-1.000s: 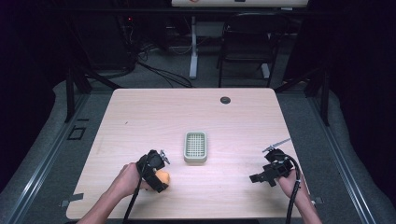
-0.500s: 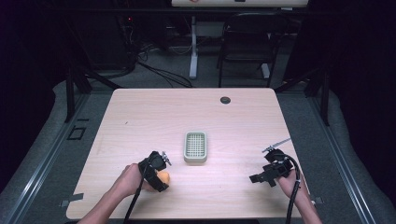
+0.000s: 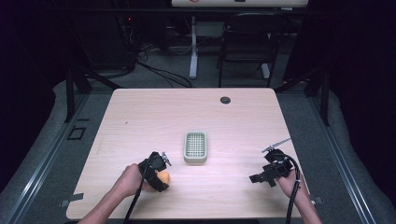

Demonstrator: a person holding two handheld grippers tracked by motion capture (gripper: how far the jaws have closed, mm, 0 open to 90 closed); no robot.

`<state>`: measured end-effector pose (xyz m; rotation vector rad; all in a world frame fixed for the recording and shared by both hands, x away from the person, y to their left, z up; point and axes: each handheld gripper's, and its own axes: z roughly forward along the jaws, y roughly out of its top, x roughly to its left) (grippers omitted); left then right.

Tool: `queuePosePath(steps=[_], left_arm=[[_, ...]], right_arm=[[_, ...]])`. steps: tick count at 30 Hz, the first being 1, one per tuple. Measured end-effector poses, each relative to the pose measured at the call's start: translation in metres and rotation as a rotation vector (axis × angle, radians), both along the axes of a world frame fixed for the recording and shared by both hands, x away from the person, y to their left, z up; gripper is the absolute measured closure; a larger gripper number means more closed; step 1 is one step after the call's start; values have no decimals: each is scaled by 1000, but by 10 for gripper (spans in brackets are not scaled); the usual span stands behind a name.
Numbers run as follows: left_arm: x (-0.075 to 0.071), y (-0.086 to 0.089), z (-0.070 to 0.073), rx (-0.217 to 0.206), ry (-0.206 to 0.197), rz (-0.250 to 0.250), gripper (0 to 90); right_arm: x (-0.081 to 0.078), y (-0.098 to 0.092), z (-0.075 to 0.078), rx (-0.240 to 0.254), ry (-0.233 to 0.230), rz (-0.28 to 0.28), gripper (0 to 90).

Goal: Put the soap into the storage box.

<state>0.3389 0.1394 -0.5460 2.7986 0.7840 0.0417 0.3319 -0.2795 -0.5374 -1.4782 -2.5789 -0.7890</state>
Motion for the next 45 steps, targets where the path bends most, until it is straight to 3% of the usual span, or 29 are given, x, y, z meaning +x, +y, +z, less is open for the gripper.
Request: queuePosePath(steps=[7,9,22,45], left_arm=[[1,3,1,-17,5,11,250],[1,4,2,-21,10,13,250],[5,12,13,-48,-16,54,250],[26,13,38,-42,-36,56,250]], right_arm=[[0,-1,1,-9,2,13,150],[-1,0,0,0,-7,-10,150],[0,-1,1,-7,-1,5,151],[1,-2,2,-15,-2,13,151]])
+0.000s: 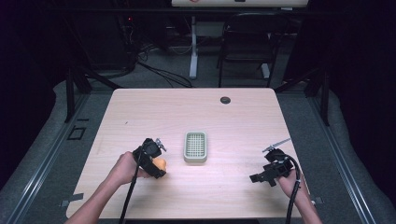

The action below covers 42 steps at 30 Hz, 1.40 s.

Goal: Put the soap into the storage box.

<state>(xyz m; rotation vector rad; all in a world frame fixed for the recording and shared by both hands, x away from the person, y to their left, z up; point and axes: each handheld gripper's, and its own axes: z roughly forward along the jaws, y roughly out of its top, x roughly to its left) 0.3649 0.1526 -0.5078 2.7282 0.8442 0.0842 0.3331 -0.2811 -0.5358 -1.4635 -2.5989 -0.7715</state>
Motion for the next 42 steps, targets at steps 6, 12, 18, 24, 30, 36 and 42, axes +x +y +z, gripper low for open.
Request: queuePosePath(steps=[6,12,18,24,30,36,42], left_arm=[[8,0,6,-12,-5,10,250],[17,-3,10,-18,-2,11,250],[24,-4,13,-12,-1,12,250],[30,-3,14,-16,1,19,250],[34,-4,16,-18,-2,22,250],[40,-6,20,-12,-5,22,250],[44,-10,22,-13,-11,21,250]], right_arm=[[0,0,0,-7,0,1,150],[-1,2,-2,10,-5,-24,151],[-2,2,-3,25,-10,-39,151],[-1,1,-1,5,4,-7,151],[0,0,-1,0,5,3,151],[0,0,-1,-1,4,1,151],[0,0,-1,-1,4,0,151]])
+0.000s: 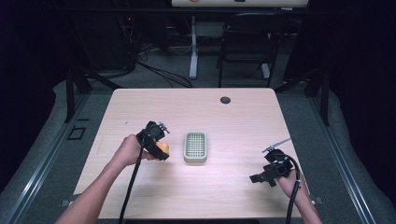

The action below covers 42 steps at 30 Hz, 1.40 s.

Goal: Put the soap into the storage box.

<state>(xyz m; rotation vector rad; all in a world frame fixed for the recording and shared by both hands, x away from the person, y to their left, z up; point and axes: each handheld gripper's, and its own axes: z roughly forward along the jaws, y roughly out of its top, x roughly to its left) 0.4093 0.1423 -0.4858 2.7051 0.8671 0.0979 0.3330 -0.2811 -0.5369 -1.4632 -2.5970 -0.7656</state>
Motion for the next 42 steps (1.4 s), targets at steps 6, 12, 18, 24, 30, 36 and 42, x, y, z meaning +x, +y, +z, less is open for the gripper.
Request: queuePosePath(steps=[6,12,18,24,30,36,42], left_arm=[[4,-6,1,6,2,-8,250],[9,-12,5,4,-1,-16,250],[13,-16,8,12,-2,-18,250],[17,-23,12,9,-9,-28,250],[21,-31,14,7,-10,-37,250],[24,-36,15,10,-14,-45,250],[26,-38,18,6,-13,-49,250]], right_arm=[[0,0,0,0,3,-3,151],[-1,-1,0,2,-1,-8,151],[0,-1,1,-3,2,2,151],[-1,-1,2,-5,-3,-9,151],[0,-1,1,2,0,-4,151],[0,-1,1,-4,5,5,151],[0,0,0,-5,6,8,151]])
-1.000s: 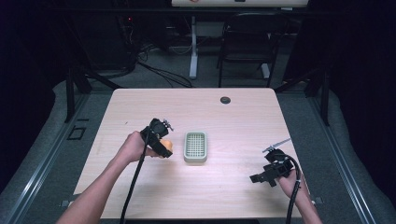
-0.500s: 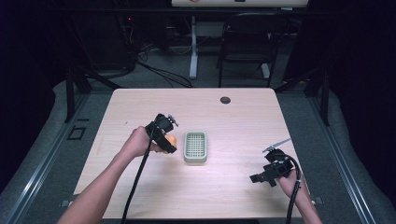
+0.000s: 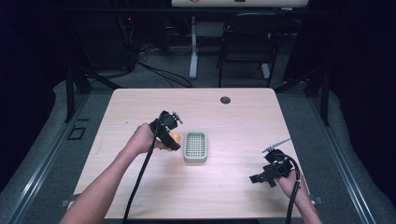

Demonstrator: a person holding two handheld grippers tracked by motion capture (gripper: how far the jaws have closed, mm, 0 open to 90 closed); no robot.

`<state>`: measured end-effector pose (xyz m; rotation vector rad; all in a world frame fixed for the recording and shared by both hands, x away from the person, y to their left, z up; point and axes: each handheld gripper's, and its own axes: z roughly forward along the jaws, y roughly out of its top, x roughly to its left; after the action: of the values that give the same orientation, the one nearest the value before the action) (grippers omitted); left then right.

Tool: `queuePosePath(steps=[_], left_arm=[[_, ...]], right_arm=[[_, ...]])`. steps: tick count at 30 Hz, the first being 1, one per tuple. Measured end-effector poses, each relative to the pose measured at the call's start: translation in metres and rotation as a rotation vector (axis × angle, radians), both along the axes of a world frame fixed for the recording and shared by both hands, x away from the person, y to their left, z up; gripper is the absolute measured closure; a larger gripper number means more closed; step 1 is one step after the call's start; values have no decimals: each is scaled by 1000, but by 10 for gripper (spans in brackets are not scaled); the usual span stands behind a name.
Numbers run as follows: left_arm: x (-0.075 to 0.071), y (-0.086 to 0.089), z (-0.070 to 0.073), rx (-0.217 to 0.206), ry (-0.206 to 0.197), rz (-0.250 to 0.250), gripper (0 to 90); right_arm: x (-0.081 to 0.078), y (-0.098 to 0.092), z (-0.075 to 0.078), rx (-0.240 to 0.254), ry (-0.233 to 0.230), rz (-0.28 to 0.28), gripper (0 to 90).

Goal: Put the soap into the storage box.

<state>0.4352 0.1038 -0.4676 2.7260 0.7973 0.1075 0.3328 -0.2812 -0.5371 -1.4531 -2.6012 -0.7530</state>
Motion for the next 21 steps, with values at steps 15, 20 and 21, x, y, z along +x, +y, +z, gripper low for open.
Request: queuePosePath(steps=[15,20,21], left_arm=[[7,-13,5,5,-1,-17,250],[9,-15,4,0,-5,-16,250],[10,-16,5,5,1,-15,250]], right_arm=[[0,-1,1,-4,2,-2,151],[0,-1,1,-4,0,-1,151],[0,-1,1,-4,2,-2,151]])
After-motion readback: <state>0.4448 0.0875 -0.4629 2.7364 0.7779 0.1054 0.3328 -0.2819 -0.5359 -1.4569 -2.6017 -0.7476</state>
